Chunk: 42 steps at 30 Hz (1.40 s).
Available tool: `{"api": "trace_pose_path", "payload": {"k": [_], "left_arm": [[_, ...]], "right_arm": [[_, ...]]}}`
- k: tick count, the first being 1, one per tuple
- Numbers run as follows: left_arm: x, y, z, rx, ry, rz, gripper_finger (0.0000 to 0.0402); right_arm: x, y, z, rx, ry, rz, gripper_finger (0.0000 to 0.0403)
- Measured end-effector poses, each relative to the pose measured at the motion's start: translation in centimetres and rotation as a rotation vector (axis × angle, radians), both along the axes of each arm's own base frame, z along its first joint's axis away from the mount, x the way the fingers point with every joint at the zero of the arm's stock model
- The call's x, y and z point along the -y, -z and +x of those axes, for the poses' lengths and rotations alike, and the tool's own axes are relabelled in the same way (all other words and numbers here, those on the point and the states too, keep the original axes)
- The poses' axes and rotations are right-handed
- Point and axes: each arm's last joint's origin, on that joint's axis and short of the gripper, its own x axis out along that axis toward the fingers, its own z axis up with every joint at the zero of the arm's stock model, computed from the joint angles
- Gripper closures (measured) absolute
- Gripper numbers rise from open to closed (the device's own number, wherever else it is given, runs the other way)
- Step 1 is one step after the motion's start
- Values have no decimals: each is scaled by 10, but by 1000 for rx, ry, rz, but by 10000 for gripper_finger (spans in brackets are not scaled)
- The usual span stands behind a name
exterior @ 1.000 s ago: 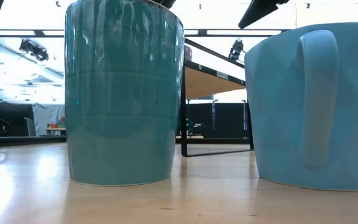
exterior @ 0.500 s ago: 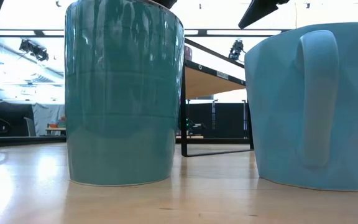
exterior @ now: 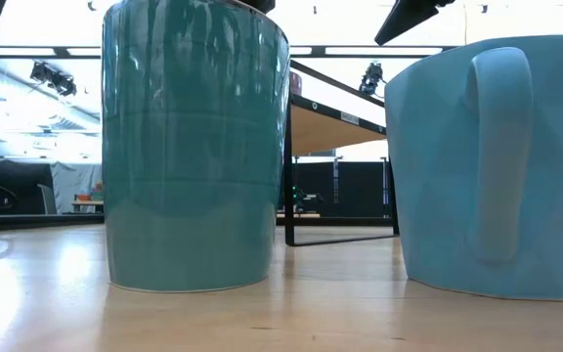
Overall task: Place coffee mugs
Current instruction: Put the purple mug on the shelf
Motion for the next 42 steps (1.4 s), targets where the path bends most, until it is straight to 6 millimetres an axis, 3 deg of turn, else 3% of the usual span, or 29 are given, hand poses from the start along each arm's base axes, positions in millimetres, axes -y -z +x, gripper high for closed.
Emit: {"api": "trace_pose_path", "payload": {"k": [13, 23, 37, 42], "left_arm": [[-1, -1, 1, 9, -21, 43, 285], [-2, -1, 1, 13, -30, 50, 239], [-1, -16, -11, 45, 53, 111, 234], [5, -20, -10, 57, 131, 214, 234]], "right_arm": [[0, 0, 0, -6, -2, 2, 234], [-1, 1, 0, -11, -16, 18, 234], [-1, 1, 0, -11, -17, 18, 234], [-1, 1, 0, -10, -16, 18, 234]]}}
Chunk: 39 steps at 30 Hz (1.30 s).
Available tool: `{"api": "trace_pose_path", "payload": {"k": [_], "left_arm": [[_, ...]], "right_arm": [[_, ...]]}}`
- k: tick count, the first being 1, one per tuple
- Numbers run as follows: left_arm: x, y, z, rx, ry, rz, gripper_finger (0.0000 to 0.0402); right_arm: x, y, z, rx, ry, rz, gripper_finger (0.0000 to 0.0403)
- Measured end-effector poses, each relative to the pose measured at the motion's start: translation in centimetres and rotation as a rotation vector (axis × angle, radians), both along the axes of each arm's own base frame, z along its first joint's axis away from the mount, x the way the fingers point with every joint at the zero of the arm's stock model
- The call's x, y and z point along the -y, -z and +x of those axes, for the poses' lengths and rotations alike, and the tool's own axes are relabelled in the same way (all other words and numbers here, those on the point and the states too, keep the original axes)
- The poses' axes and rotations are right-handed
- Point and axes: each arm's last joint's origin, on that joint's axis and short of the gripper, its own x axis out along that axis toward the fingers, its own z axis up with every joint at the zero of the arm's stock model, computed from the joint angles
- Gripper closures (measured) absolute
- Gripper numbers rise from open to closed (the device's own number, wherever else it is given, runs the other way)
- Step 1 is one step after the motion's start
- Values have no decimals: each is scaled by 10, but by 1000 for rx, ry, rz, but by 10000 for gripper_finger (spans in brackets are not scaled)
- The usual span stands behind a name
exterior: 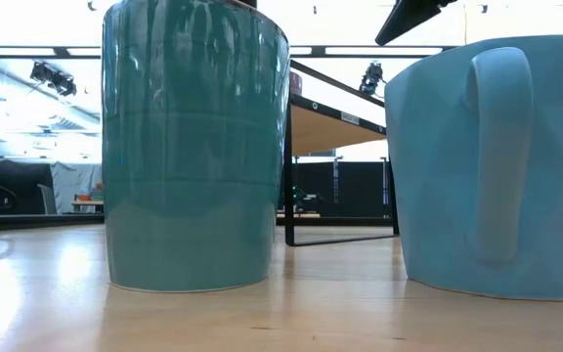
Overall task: Place coffee mugs
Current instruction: Put the purple mug on the shelf
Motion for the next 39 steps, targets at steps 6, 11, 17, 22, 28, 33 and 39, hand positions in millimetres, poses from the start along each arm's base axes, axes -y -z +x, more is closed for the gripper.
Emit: {"api": "trace_pose_path", "payload": {"k": [6, 11, 17, 22, 28, 33, 39], "left_arm": [[18, -6, 7, 42, 177, 141, 234], [33, -5, 13, 33, 325, 213, 234], [41, 7, 22, -48, 418, 302, 234], [40, 12, 24, -83, 439, 320, 234], [28, 12, 23, -106, 402, 323, 234], [22, 13, 21, -114, 380, 314, 234], [15, 13, 20, -152, 371, 353, 235]], "right_arm": [[0, 0, 0, 1, 2, -2, 234], [0, 0, 0, 1, 2, -2, 234], [0, 0, 0, 5, 2, -1, 234], [0, 0, 0, 9, 4, 8, 234], [0, 0, 0, 5, 0, 7, 234], [0, 0, 0, 5, 0, 7, 234], [0, 0, 0, 3, -2, 5, 234]]}}
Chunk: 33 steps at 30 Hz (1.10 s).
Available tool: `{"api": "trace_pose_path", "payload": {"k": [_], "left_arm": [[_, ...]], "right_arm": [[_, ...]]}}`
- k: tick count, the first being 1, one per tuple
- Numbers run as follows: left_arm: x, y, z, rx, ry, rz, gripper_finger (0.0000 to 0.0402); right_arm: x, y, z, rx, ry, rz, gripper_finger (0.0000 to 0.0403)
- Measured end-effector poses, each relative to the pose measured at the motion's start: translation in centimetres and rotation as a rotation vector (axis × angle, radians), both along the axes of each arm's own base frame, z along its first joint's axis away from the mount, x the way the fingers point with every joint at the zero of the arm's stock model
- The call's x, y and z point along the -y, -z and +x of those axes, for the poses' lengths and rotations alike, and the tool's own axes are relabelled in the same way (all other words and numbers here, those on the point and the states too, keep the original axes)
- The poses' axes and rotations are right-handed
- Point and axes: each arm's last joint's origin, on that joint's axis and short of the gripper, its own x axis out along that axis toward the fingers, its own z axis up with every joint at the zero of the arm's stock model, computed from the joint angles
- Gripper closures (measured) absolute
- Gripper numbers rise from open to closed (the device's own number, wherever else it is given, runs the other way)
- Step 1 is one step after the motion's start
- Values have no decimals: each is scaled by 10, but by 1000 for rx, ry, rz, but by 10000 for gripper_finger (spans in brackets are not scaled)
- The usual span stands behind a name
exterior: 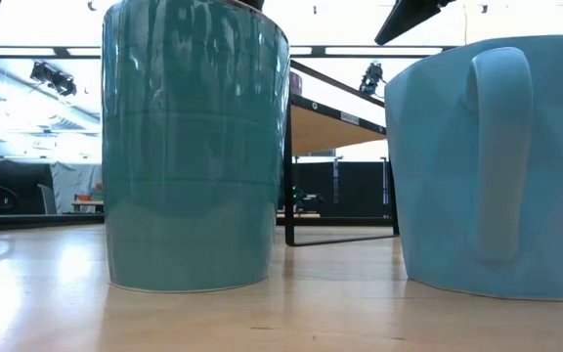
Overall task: Place coffee mugs
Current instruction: Put the purple mug on the shelf, then put the blue mug on the shelf
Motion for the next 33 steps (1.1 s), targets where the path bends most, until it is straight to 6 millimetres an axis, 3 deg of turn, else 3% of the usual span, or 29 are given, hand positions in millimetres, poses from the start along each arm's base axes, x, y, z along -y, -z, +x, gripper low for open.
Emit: {"api": "trace_pose_path", "payload": {"k": [17, 24, 27, 33], "left_arm": [[-2, -1, -1, -78, 77, 150, 235], [10, -6, 8, 25, 103, 179, 235], [27, -6, 10, 49, 216, 86, 235], [77, -1, 11, 98, 390, -356, 235]], "right_arm": [[0, 0, 0, 0, -2, 1, 234], [0, 0, 0, 0, -3, 0, 234], [0, 0, 0, -4, -2, -1, 234], [0, 2, -2, -30, -2, -6, 234]]}}
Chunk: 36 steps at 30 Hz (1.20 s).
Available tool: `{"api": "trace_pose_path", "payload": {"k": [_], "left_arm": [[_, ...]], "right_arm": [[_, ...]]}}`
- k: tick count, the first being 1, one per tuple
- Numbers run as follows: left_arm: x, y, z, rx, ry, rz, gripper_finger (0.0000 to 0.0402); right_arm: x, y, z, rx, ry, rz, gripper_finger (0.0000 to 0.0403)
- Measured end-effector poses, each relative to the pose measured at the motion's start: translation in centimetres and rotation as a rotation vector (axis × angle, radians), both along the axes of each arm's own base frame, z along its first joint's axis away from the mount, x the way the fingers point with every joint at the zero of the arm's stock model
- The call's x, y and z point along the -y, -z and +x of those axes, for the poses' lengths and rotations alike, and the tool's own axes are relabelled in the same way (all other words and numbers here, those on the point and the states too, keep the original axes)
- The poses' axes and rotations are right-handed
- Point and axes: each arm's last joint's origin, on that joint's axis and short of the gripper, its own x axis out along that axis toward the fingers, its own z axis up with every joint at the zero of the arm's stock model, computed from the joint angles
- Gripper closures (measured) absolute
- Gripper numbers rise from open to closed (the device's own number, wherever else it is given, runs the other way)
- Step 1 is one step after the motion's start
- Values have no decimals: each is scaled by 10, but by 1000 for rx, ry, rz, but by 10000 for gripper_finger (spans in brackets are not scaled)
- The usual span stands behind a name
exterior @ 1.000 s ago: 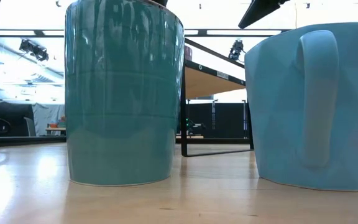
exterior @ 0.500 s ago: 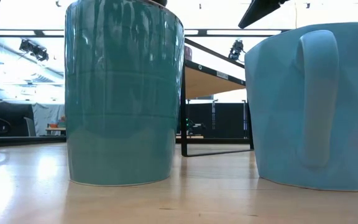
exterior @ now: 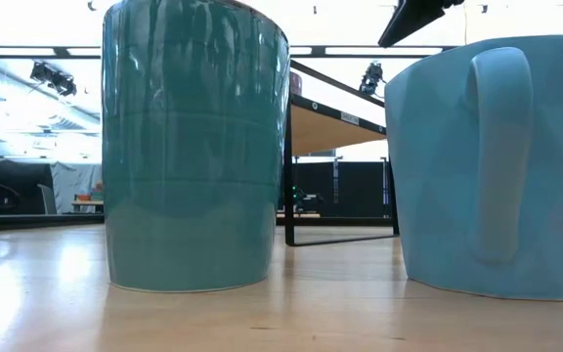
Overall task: Place coffee mugs
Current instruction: Put the blue mug on the shelf
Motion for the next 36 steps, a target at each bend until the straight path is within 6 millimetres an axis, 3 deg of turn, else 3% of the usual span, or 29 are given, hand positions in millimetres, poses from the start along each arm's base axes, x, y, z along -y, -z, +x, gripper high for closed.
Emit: {"api": "trace_pose_path", "payload": {"k": [9, 17, 24, 29, 36], "left_arm": [[87, 14, -12, -49, 58, -83, 235], [126, 32, -21, -103, 18, -18, 235], [139, 43, -24, -92, 69, 164, 235], [137, 43, -25, -88, 104, 222, 235], [129, 42, -30, -138, 146, 273, 235]], "right_arm": [[0, 0, 0, 1, 8, 1, 234], [-5, 4, 0, -38, -113, 141, 234], [-28, 25, 0, -117, -368, 296, 234], [-55, 33, 0, -138, -399, 352, 234], [-95, 59, 8, -224, -438, 372, 234]]}}
